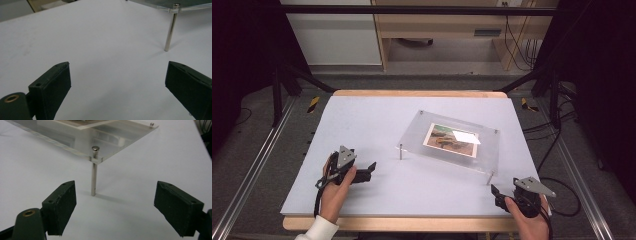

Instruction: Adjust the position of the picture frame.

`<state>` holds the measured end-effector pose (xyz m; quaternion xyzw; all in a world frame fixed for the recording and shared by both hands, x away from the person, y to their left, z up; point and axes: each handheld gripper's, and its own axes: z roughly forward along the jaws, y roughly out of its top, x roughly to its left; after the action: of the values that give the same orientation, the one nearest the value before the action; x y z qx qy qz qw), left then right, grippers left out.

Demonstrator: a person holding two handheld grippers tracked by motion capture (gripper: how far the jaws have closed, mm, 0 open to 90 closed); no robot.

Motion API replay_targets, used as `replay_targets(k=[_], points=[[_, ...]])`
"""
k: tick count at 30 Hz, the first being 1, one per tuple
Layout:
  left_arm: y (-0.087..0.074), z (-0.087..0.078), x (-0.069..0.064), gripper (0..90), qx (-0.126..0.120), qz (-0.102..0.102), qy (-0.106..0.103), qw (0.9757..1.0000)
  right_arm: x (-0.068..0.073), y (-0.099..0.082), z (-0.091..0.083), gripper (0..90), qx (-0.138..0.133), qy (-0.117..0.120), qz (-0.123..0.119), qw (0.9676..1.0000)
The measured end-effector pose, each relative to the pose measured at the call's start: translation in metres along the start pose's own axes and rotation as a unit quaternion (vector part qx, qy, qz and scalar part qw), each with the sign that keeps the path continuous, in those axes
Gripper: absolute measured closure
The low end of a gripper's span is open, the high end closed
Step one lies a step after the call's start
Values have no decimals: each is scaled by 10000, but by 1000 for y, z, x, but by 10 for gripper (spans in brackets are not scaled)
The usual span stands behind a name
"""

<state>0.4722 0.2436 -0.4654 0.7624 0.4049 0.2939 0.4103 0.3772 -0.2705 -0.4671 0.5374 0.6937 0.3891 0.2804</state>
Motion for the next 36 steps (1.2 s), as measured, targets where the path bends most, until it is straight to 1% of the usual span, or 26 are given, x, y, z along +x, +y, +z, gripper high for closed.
replay_targets(k=[1,2,3,4,5,7,8,9,11,15,19,20,21,22,23,24,26,27,28,32,33,35,36], points=[[0,-1,0,60,-84,47,76,9999,-1,-1,0,182,-73,-79,-73,9999],[0,-1,-1,60,-132,81,149,9998,-1,-1,0,182,-73,-79,-73,9999],[0,-2,-1,59,-235,11,205,9995,0,-2,-1,183,-116,-119,-137,9998],[0,-2,-1,56,-235,11,205,9995,0,-2,-1,183,-116,-119,-137,9998],[0,-3,-1,56,-238,-70,150,9996,0,-2,0,187,-119,-133,-162,9997],[0,-3,-1,49,-260,-162,86,9995,2,-4,0,189,-133,-160,-228,9995],[-1,-3,-1,49,-297,-219,54,9993,2,-5,2,187,-110,-144,-226,9996],[-1,-2,-1,47,-361,-343,-30,9988,2,-5,2,183,-113,-98,-184,9997],[-2,-1,-1,41,-385,-382,-61,9985,2,-5,3,187,-129,-89,-176,9997],[-1,-1,-3,41,-411,-318,-47,9986,3,-5,5,224,-105,-5,-204,9997],[-1,0,-5,40,-459,-243,-54,9986,6,-5,5,288,-118,85,-262,9995],[-1,0,-5,38,-459,-243,-54,9986,6,-5,5,288,-118,85,-262,9995],[-1,0,-5,35,-478,-231,-50,9986,8,-4,6,308,-133,173,-288,9993],[-1,0,-6,33,-535,-226,-74,9983,9,-4,7,321,-153,193,-293,9993],[-1,0,-6,31,-535,-226,-74,9983,9,-4,7,321,-153,193,-293,9993],[0,0,-6,31,-567,-222,-95,9981,9,-4,8,341,-181,229,-346,9990],[0,1,-7,26,-625,-234,-128,9977,12,-4,11,365,-143,335,-407,9985],[0,1,-7,26,-625,-234,-128,9977,13,-3,12,373,-107,372,-397,9985],[0,1,-7,25,-632,-238,-138,9976,13,-3,14,380,-100,389,-441,9982],[0,2,-8,23,-638,-235,-218,9974,14,-2,18,386,-52,407,-403,9983],[0,2,-9,24,-628,-228,-249,9975,15,-2,21,386,35,389,-355,9986],[0,3,-10,24,-610,-231,-291,9974,14,-1,23,385,30,361,-366,9987],[0,3,-11,25,-598,-219,-319,9975,12,1,29,374,90,320,-208,9992]])
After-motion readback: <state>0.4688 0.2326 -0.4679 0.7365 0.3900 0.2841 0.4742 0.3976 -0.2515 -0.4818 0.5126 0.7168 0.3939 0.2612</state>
